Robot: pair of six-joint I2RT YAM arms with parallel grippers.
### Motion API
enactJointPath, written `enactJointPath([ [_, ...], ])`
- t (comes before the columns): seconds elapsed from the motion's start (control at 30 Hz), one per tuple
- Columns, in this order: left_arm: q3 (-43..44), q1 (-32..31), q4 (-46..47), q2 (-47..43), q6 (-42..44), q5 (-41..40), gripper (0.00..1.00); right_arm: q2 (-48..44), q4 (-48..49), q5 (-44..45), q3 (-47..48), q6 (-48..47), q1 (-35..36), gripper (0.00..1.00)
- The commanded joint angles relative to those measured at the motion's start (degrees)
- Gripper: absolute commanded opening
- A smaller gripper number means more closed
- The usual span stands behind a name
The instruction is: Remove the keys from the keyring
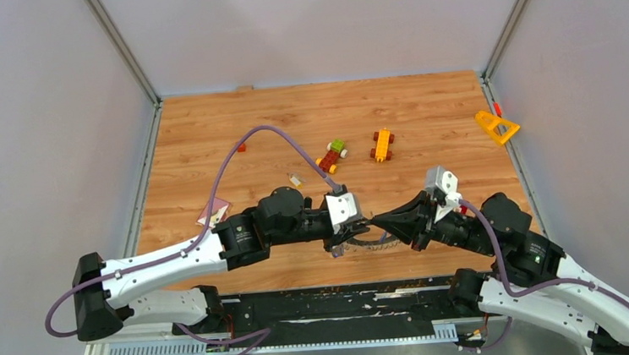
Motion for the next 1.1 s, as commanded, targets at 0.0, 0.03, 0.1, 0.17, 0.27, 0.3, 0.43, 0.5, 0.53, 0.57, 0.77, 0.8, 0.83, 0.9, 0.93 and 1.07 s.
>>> enactJointPath([
  [0.0, 2.6, -0.3, 1.6, -0.8, -0.4, 1.2, 0.18, -0.8, 5.0, -0.6, 1.7, 1.0, 0.2, 0.0],
  [0.03, 2.6, -0.3, 1.5, -1.0, -0.4, 1.2, 0.13, -0.9, 5.0, -0.4, 1.6, 1.0, 0.2, 0.01],
  [0.1, 2.7, -0.3, 1.2, -1.4, -0.4, 1.0, 0.02, -1.2, 4.7, -0.1, 1.4, 0.9, 0.2, 0.02],
  [0.17, 2.8, -0.3, 0.8, -1.8, -0.5, 0.4, 0.0, -1.8, 4.2, 0.4, 1.3, 0.6, 0.2, 0.04],
  [0.27, 3.3, -0.3, -1.2, -2.5, -0.4, -1.2, 0.0, -3.1, 3.2, 1.8, 1.4, -0.2, 0.2, 0.11],
  [0.3, 3.6, -0.3, -2.0, -2.8, -0.4, -1.9, 0.0, -3.8, 2.7, 2.3, 1.5, -0.4, 0.2, 0.16],
  [0.43, 3.7, -0.3, -3.0, -4.5, -0.8, -6.6, 0.0, -7.8, 0.9, 5.3, 0.6, -0.6, 0.2, 0.3],
  [0.5, 3.3, -0.3, -2.5, -5.3, -1.4, -9.7, 0.0, -10.3, 1.3, 5.8, -0.6, -0.1, 0.2, 0.33],
  [0.53, 3.2, -0.3, -2.0, -5.6, -1.9, -11.3, 0.0, -11.5, 1.8, 5.7, -1.6, 0.1, 0.3, 0.33],
  [0.57, 3.0, -0.2, -1.4, -6.0, -2.5, -12.6, 0.0, -12.5, 2.5, 5.4, -2.5, 0.3, 0.2, 0.33],
  [0.77, 2.3, -0.3, 2.0, -8.1, -5.0, -18.0, 0.0, -14.1, 5.5, 3.2, -7.0, 0.3, 0.2, 0.32],
  [0.8, 2.5, -0.3, 2.0, -8.3, -5.4, -18.2, 0.0, -13.8, 6.1, 3.3, -7.7, 0.4, 0.2, 0.32],
  [0.83, 2.7, -0.3, 2.0, -8.5, -5.5, -18.3, 0.0, -13.5, 7.1, 3.3, -8.4, 0.5, 0.2, 0.32],
  [0.9, 3.0, -0.3, 2.0, -8.9, -5.9, -18.4, 0.0, -12.6, 9.9, 3.0, -10.3, 0.4, 0.2, 0.33],
  [0.93, 3.0, -0.3, 1.9, -9.0, -6.1, -18.4, 0.0, -12.2, 11.7, 3.0, -11.2, 0.2, 0.2, 0.34],
  [1.07, 3.0, -0.3, 2.0, -9.7, -6.5, -18.5, 0.0, -10.9, 19.4, 2.7, -14.7, -1.0, 0.2, 0.4],
])
